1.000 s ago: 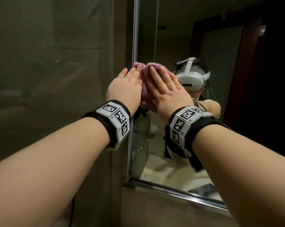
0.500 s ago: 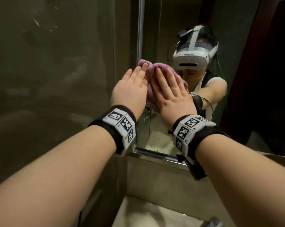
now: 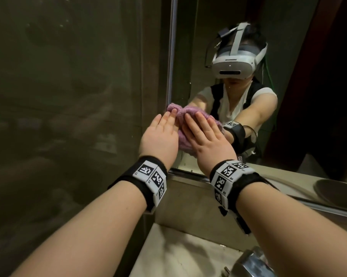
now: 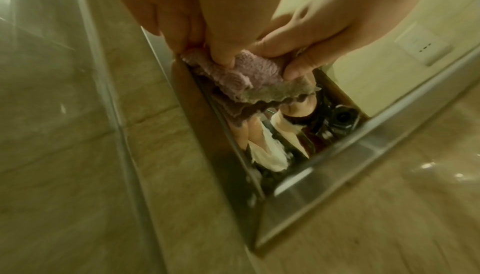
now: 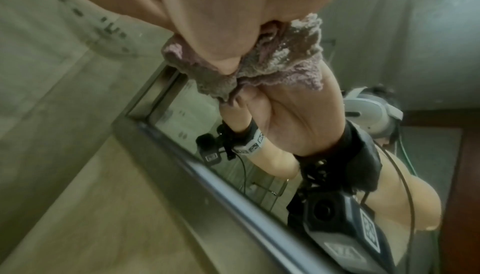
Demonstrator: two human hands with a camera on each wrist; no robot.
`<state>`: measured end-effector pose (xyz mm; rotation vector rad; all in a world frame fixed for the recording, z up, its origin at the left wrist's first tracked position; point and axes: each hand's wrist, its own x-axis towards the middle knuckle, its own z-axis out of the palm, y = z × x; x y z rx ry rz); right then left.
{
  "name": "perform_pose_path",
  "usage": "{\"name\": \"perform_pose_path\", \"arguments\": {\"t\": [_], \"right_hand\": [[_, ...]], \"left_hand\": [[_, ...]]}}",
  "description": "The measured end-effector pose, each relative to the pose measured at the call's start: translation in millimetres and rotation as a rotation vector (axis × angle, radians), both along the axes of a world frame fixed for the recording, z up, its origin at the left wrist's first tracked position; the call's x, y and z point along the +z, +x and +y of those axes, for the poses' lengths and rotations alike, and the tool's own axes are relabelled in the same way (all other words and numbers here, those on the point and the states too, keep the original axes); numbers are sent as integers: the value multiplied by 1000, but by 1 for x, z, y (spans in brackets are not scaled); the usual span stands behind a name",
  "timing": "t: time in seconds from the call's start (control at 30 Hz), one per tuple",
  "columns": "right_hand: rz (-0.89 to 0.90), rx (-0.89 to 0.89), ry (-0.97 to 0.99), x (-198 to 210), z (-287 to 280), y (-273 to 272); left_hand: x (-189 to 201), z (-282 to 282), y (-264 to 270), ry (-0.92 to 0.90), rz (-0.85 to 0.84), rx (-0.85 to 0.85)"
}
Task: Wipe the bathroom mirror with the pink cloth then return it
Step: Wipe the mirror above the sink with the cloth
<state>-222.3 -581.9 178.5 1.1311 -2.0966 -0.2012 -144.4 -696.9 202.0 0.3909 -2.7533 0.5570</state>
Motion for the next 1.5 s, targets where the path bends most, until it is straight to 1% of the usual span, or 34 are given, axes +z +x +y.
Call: {"name": "perform_pose_path", "arguments": {"t": [0.1,0.17,0.27,0.33,0.4,0.43,0.47,0.57,0.6,0.63,0.67,0.8,0.87,0.93,0.97,1.0,1.03,1.07,1.13,1.2,1.3,1.37,1.43,1.5], "right_hand": [[15,9,90,-13,7,-3],[19,9,126,-16,10,-2],[-28,-25,174,-20,9,0],[-43,-46,279,-32,11,2],[-129,-33,410,-51,12,4],[-178,-32,437,-62,12,6],[-227,-32,421,-67,12,12],[-293,-13,246,-68,6,29],[-350,-11,254,-69,7,31],[-439,-17,276,-65,9,32],[-533,-24,257,-60,11,33],[-668,-4,166,-58,18,30],[-675,-45,122,-57,25,33],[-703,-177,144,-47,31,35],[-746,-260,180,-41,36,34],[-833,-319,161,-35,44,33],[-905,-340,106,-30,53,34],[-917,-335,47,-23,62,36],[-914,-300,-82,-14,78,43],[-960,-255,-220,-7,89,56],[-960,-127,-446,10,95,72],[-959,-61,-597,29,101,81],[-974,37,-650,52,106,89],[-1064,134,-668,73,111,98]], "left_hand": [[-19,2,2,12,-43,15],[-24,4,0,11,-64,27],[-31,6,-2,23,-77,16],[-52,8,0,49,-115,-5],[-80,11,3,95,-190,-10],[-91,13,4,115,-222,-3],[-99,15,4,129,-233,1],[-103,16,2,164,-188,-15],[-103,16,3,177,-173,-26],[-104,16,4,187,-160,-30],[-105,16,6,194,-151,-26],[-103,20,10,199,-141,-40],[-101,26,10,218,-112,-91],[-101,36,10,243,-102,-149],[-101,42,12,262,-102,-177],[-100,48,13,287,-103,-203],[-99,56,17,321,-102,-224],[-97,63,20,378,-102,-233],[-89,74,31,565,-109,-232],[-77,79,40,724,-84,-232],[-47,79,55,843,8,-283],[-21,81,68,977,50,-322],[5,82,82,1041,78,-345],[27,80,93,1039,104,-346]]}}
